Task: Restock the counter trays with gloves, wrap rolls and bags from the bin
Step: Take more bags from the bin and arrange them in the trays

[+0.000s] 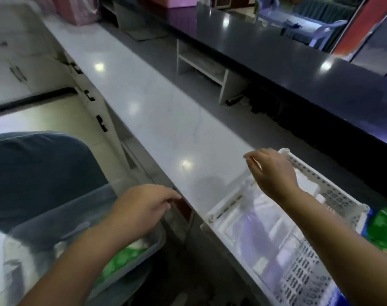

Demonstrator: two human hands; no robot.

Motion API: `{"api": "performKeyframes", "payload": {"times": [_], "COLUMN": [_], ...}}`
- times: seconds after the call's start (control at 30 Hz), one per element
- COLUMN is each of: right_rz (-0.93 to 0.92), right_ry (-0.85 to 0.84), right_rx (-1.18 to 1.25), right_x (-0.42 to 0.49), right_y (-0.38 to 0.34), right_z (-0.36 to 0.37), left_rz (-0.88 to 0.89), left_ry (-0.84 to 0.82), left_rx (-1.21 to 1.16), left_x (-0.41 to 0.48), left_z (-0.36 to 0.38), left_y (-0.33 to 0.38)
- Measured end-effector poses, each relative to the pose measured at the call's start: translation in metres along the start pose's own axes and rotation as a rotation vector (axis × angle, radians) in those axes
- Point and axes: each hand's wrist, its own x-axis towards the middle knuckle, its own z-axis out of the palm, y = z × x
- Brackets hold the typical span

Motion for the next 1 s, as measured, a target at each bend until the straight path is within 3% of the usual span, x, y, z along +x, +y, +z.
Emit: {"api": "performKeyframes", "payload": {"times": [0.3, 0.5, 0.7, 1.0], "right_rz": [-0.245, -0.331, -0.298, -0.155], "right_ry": [-0.344, -0.499, -0.784, -1.279], "right_rx": [-0.020, -0.035, -0.076, -0.019], "right_x": [0.028, 0.017, -0.009, -0.061], "right_y": [-0.187, -0.283, -0.321, -0.312], "right_z": [0.069, 0.152, 0.237, 0.363], "left_rz": [-0.289, -0.455, -0.665, -0.848], "left_ry": [0.166, 0.175, 0.115, 0.026], "left_rx": [-0.141, -0.075, 0.002, -0.033], "left_x": [-0.101, -0.163, -0.196, -0.213], "left_z": [-0.058, -0.052, -0.010, 0.079], "left_y": [-0.164, -0.272, -0.344, -0.391]}}
